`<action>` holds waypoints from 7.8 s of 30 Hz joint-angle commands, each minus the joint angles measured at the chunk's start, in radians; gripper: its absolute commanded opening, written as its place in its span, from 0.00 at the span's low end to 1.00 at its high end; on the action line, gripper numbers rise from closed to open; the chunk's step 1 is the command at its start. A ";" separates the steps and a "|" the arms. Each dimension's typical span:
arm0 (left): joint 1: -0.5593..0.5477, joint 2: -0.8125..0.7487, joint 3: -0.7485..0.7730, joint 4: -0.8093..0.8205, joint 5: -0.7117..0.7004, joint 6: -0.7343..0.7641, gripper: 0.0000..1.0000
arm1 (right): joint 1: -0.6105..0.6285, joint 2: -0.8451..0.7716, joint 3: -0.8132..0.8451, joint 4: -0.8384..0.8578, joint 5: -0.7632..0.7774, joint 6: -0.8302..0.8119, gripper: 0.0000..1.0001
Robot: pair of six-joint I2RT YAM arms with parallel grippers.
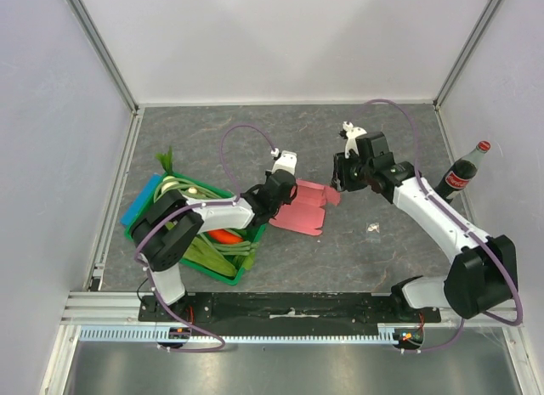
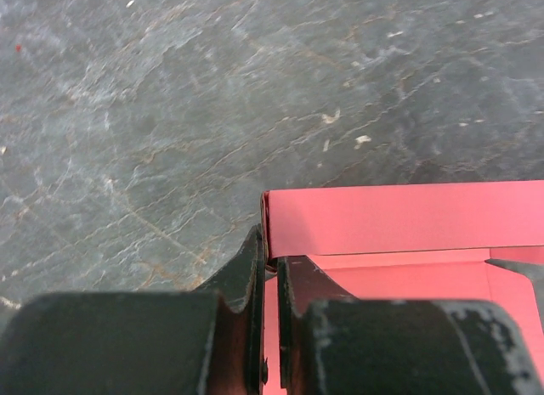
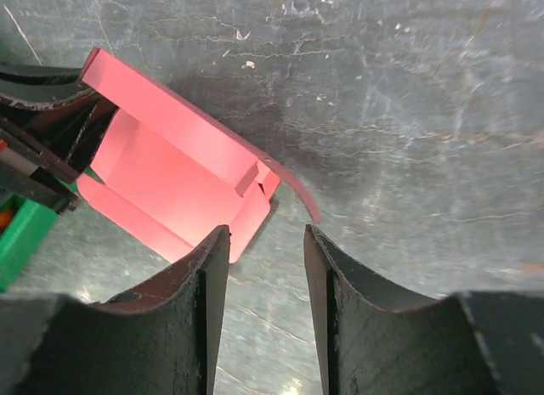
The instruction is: Fold the paper box
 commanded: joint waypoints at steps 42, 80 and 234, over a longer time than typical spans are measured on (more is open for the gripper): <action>-0.012 -0.041 -0.008 0.090 0.012 -0.062 0.02 | 0.085 -0.035 -0.143 0.183 0.087 0.268 0.23; -0.012 -0.054 -0.048 0.106 0.048 -0.040 0.02 | 0.087 0.040 -0.231 0.377 -0.068 -0.031 0.30; -0.106 0.101 -0.077 0.202 -0.298 -0.025 0.02 | 0.290 -0.272 -0.447 0.356 0.541 0.303 0.93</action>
